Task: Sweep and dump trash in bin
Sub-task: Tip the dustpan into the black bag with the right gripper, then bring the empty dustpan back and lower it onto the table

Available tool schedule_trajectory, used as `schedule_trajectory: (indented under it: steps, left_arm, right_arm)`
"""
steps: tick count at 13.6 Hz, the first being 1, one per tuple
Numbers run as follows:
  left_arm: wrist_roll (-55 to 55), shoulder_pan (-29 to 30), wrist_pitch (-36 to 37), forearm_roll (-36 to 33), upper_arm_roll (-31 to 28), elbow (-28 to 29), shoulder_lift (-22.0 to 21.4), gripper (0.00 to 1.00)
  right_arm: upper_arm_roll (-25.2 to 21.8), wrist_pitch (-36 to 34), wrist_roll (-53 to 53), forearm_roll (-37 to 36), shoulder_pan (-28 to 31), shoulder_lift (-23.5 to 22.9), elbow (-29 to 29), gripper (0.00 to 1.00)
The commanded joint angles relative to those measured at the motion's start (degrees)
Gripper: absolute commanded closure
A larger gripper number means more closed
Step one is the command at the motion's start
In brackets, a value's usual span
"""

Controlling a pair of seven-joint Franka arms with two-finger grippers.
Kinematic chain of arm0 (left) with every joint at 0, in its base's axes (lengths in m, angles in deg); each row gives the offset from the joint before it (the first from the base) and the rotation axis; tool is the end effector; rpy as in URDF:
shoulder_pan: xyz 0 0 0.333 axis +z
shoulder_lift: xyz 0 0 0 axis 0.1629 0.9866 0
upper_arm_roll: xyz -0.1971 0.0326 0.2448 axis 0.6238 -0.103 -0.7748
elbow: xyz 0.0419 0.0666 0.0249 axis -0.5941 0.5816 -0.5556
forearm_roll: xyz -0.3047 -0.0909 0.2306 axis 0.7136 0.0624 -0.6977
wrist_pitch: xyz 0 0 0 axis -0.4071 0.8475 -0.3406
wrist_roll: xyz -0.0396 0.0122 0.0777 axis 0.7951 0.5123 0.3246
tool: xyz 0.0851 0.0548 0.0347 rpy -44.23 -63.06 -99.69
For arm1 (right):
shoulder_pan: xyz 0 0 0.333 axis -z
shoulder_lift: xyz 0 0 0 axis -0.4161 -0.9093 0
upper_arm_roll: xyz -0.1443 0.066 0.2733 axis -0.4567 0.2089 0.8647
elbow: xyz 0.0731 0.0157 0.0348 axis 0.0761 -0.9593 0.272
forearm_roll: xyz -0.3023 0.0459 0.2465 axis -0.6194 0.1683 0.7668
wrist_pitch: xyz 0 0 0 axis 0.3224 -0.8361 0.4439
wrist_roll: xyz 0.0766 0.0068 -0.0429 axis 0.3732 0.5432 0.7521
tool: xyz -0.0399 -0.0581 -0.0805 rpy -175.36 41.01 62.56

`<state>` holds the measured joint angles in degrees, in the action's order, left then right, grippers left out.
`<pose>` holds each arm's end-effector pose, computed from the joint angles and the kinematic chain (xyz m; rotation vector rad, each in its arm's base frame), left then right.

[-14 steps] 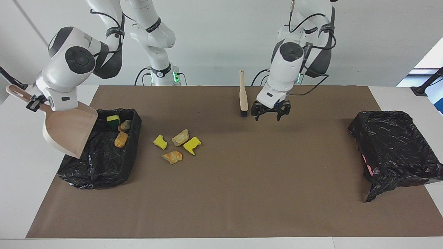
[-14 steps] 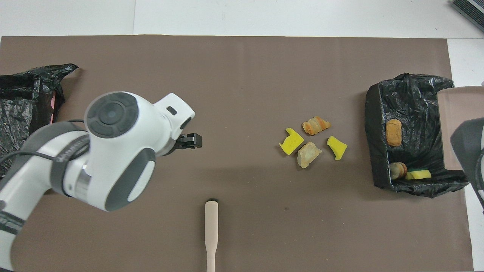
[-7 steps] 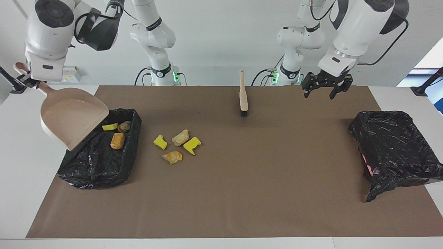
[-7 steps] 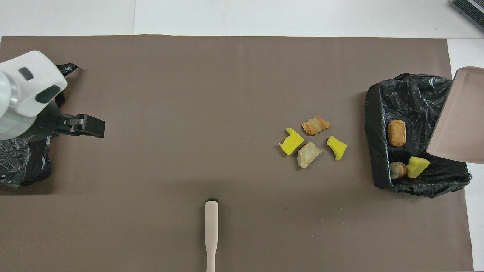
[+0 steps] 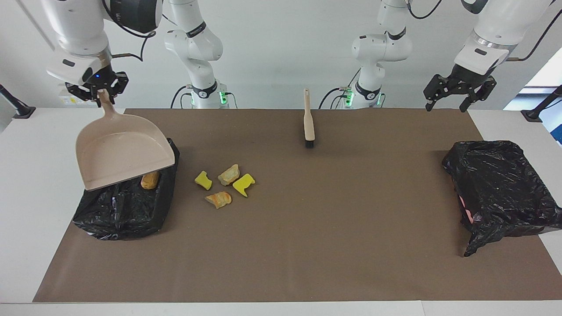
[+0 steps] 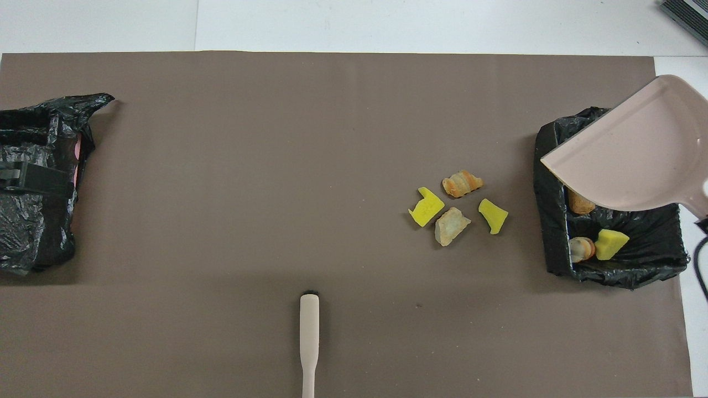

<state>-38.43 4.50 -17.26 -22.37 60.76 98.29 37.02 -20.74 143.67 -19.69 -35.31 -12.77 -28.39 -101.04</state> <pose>0.5329 -0.0385 0.6659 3.1340 -0.1733 0.0259 0.5253 -0.0306 0.6323 2.7985 0.6557 -0.3122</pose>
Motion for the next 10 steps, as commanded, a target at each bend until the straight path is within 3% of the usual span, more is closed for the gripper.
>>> schedule_trajectory:
  steps: [1, 6, 10]
  left_arm:
    - [2.3, 0.7, 2.1, -0.8, 0.3, -1.9, 0.4, 0.00]
    - [2.3, 0.2, 2.5, -0.5, 0.7, -1.6, -0.4, 0.00]
    - [2.4, 0.7, 4.1, -0.5, 0.7, -1.9, -0.3, 0.00]
  right_arm:
    - [0.2, -1.2, -13.9, 7.3, -4.7, 0.1, -0.3, 1.00]
    - [0.2, 5.1, -43.3, 15.6, -18.9, -5.5, 0.2, 1.00]
    - [0.1, 15.8, -60.0, 20.2, -27.2, -15.4, 3.5, 1.00]
